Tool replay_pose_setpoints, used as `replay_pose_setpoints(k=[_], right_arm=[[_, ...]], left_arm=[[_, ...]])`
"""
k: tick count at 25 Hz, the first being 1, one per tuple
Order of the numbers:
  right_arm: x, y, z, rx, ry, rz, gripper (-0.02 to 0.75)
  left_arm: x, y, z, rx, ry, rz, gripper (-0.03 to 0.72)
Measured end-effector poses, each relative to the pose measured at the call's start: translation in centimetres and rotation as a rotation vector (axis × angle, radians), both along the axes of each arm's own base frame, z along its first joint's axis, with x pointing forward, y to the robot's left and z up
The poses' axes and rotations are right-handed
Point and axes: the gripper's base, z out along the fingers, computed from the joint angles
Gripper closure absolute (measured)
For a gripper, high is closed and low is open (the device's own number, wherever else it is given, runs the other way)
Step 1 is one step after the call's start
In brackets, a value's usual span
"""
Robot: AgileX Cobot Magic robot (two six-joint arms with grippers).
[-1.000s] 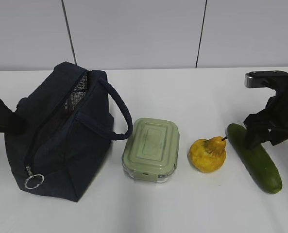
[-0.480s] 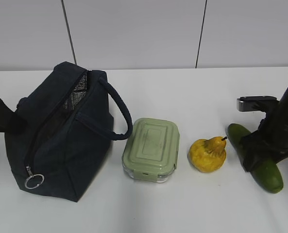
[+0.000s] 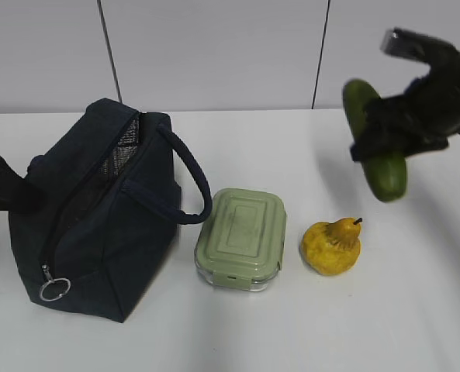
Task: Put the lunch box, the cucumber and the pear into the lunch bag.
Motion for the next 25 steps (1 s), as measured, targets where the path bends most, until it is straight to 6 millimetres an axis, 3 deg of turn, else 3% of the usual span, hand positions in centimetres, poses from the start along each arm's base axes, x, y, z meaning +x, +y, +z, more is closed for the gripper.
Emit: replay_pose_setpoints(k=[1,2,7,8,9,12,16,18,22,25], right_arm=[[-0.1,1.2,0.9,0.036,-0.023,0.034,0.384],[-0.3,3.9,2.5,0.109,-0.063,0.102,0.384],[-1.7,13.9,6.2,0.313,-0.178,0.277,0.384],[-1.7,14.5,6.3,0.322,-0.186,0.284,0.384],[-1.9,16.9,6.8,0.360,-0.214,0.312,0.384],[-1.6,20.7,6.1,0.404,-0.226,0.349,0.384],[-0.3,24.2,3.6,0.445,-0.194,0.347,0.384],[0.4,25.1,1.9,0.445,-0.170,0.333,0.384],[1.1,25.4,-0.4,0.396,-0.142,0.339,0.384],[1.1,25.3,-0.9,0.352,-0.139,0.360,0.384]], left_arm=[[0.0,0.0,0.0,-0.003,0.000,0.000,0.685],[0.0,-0.1,0.0,-0.011,0.001,0.001,0.685],[0.0,-0.3,0.1,-0.032,0.003,0.007,0.685],[0.0,-0.3,0.1,-0.032,0.003,0.007,0.685],[0.0,-0.3,0.1,-0.033,0.003,0.007,0.685],[0.0,-0.3,0.1,-0.034,0.003,0.007,0.685],[0.0,-0.4,0.1,-0.035,0.004,0.008,0.685],[0.0,-0.4,0.1,-0.035,0.004,0.008,0.685],[0.0,-0.4,0.1,-0.035,0.004,0.008,0.685],[0.0,-0.3,0.1,-0.035,0.002,0.009,0.685]])
